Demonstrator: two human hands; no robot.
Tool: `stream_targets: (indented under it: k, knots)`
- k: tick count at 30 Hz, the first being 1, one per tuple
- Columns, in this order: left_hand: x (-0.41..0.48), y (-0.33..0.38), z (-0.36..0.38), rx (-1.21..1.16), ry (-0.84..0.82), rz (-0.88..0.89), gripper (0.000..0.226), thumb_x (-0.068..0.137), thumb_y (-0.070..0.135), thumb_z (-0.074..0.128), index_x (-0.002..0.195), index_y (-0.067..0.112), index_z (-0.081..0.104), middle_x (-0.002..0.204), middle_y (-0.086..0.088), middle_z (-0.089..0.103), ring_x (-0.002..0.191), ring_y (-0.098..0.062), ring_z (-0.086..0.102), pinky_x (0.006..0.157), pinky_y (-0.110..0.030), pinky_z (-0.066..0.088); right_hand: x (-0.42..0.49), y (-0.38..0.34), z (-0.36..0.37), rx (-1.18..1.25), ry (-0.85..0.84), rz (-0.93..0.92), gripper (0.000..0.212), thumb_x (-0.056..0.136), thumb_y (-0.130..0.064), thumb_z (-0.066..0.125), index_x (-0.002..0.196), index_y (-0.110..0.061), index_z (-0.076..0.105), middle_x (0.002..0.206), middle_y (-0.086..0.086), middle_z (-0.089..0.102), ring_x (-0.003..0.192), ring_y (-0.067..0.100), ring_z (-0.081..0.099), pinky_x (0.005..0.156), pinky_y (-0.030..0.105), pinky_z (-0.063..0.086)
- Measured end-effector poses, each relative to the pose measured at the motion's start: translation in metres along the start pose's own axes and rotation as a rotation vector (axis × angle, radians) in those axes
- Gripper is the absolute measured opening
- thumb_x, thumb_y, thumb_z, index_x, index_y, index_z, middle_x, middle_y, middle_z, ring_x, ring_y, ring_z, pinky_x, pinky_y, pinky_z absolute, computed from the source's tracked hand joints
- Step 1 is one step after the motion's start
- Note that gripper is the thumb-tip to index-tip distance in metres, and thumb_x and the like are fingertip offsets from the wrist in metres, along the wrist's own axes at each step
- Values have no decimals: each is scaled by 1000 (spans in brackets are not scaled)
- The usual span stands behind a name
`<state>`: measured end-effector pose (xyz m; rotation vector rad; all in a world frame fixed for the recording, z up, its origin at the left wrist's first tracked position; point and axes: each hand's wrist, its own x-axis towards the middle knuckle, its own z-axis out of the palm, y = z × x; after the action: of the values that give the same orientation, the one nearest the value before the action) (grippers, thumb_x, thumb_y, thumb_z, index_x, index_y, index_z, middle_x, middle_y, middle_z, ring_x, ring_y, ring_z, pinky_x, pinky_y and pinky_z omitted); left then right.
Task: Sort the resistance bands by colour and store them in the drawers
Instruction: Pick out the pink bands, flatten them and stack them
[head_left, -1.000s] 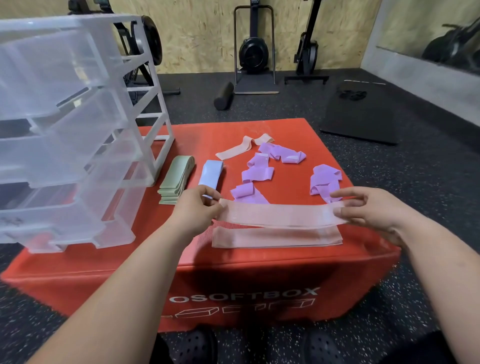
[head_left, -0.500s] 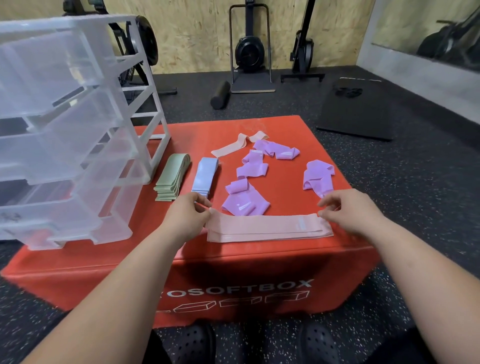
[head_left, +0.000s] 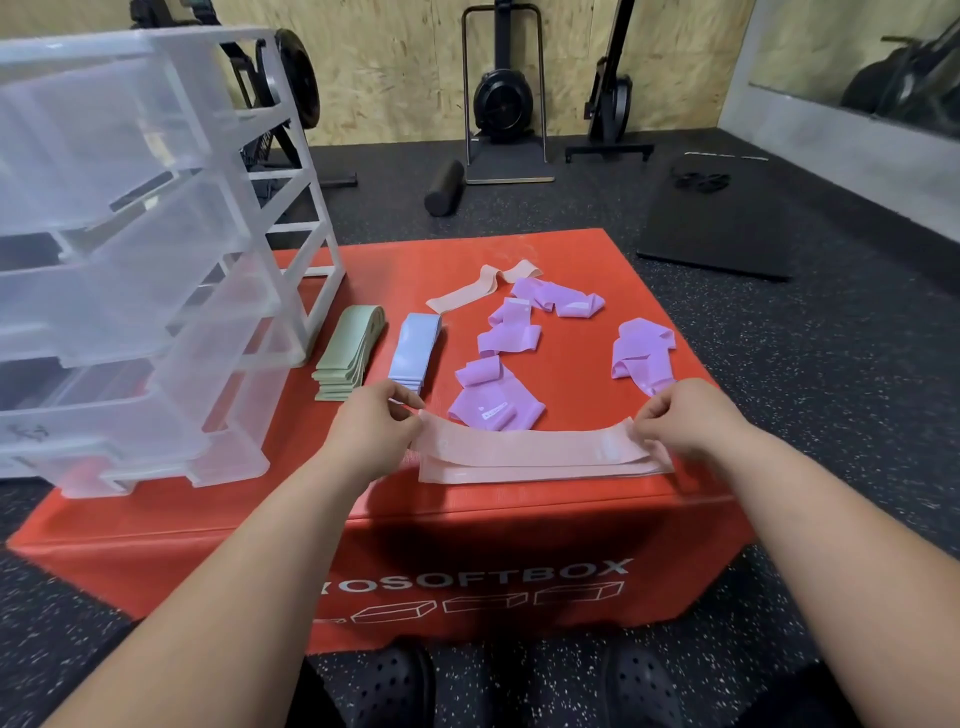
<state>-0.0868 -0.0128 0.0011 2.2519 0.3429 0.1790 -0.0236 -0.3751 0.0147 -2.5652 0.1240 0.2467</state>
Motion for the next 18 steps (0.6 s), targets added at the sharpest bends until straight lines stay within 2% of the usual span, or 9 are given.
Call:
stream_targets:
  k: [2, 4, 6, 8, 9, 11, 13, 18]
  knots:
    - [0, 1, -3, -25, 4, -10, 8, 91, 16, 72, 90, 24, 71, 78, -2, 77, 69, -25, 70, 75, -47, 61, -3, 0, -9, 189, 4, 3, 9, 74, -17, 83, 65, -16, 79, 65, -4, 73, 64, 21, 62, 62, 31, 49]
    - [1, 1, -6, -45, 3, -18, 10, 91, 14, 70, 91, 24, 71, 76, -2, 77, 67, -24, 70, 75, -46, 62, -5, 1, -17, 352, 0, -4, 8, 76, -13, 87, 76, -11, 80, 71, 0, 74, 66, 20, 61, 58, 27, 45]
    - [0, 1, -5, -39, -15, -21, 9, 90, 14, 71, 92, 23, 71, 74, -2, 77, 65, -22, 69, 74, -45, 62, -4, 8, -21, 415, 14, 4, 13, 81, -10, 86, 90, -8, 77, 77, 8, 73, 64, 19, 60, 46, 18, 40]
    - [-2, 0, -3, -25, -47, -18, 9, 88, 14, 73, 92, 21, 70, 71, -2, 77, 60, -18, 66, 72, -42, 61, -3, 15, -21, 410, 21, 8, 17, 81, -8, 86, 93, -8, 75, 80, 10, 73, 61, 19, 59, 40, 15, 39]
    - [-3, 0, -1, -13, -61, -16, 9, 87, 13, 73, 92, 21, 70, 70, -2, 76, 58, -17, 65, 70, -40, 60, -2, 20, -20, 379, 26, 3, 18, 77, -12, 89, 90, -12, 76, 84, 9, 75, 64, 20, 62, 46, 18, 44]
    - [-7, 0, 2, 33, -80, -2, 10, 87, 13, 73, 90, 22, 70, 69, 0, 76, 60, -17, 66, 66, -35, 57, 0, 28, -15, 295, 45, 4, 23, 67, -24, 93, 83, -19, 77, 90, 5, 77, 76, 26, 69, 69, 34, 59]
    - [-9, 1, 4, 87, -86, 17, 11, 86, 13, 73, 88, 23, 69, 70, 2, 76, 63, -18, 68, 63, -31, 53, 1, 31, -11, 247, 41, 8, 26, 64, -29, 93, 83, -21, 77, 91, 2, 77, 84, 30, 72, 83, 45, 61]
    - [-13, 6, 9, 188, -86, 49, 13, 86, 12, 69, 88, 25, 70, 74, 5, 75, 72, -16, 72, 63, -27, 52, 0, 28, -8, 160, 54, -11, 21, 70, -30, 90, 84, -26, 75, 86, 3, 77, 79, 32, 75, 77, 43, 62]
